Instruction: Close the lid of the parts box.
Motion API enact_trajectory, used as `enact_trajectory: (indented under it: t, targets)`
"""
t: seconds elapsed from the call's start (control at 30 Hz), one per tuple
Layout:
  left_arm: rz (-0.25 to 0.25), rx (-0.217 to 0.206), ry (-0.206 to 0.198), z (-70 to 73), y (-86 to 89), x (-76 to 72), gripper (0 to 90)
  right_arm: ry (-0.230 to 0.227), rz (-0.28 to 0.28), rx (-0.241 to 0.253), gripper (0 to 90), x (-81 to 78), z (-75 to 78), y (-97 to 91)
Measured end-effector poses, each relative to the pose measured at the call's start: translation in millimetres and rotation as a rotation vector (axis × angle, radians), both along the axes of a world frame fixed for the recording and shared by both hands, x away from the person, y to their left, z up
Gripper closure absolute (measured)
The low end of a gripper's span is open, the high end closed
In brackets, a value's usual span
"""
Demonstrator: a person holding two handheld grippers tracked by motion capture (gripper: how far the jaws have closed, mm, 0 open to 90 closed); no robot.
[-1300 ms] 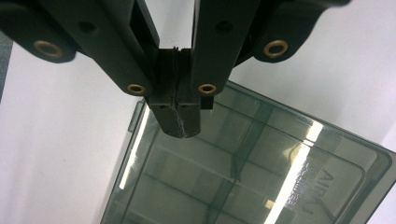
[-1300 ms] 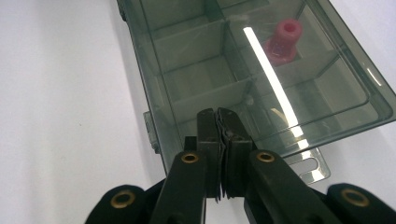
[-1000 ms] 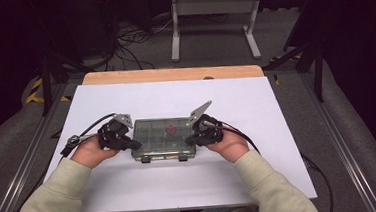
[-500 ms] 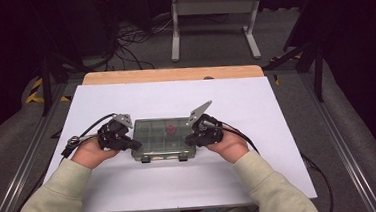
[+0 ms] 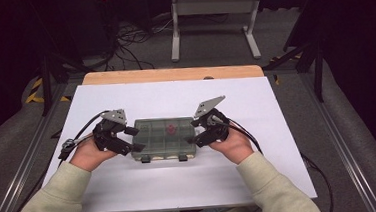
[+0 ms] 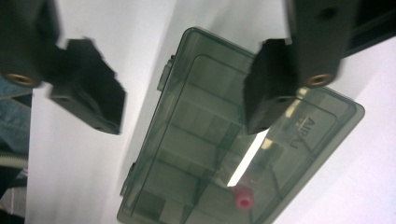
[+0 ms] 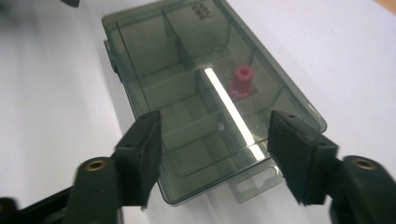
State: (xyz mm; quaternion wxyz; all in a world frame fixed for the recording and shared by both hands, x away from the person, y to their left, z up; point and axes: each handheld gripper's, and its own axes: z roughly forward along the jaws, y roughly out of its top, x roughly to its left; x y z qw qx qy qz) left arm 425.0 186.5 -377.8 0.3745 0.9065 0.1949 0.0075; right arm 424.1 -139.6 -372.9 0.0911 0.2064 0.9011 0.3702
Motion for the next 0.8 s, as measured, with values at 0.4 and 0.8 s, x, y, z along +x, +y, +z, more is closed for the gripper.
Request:
enact_trajectory:
  t: [0.4, 0.8]
  targets:
    - [0.048, -0.103, -0.074, 10.8, 4.3, -11.1, 0.2, -0.081, -0.018, 0.098, 3.8, -10.9, 15.8, -10.5]
    - [0.073, -0.229, -0.13, 11.8, 13.4, -22.3, 0.2, -0.147, -0.013, 0.203, 0.1, -22.6, 21.9, -27.6]
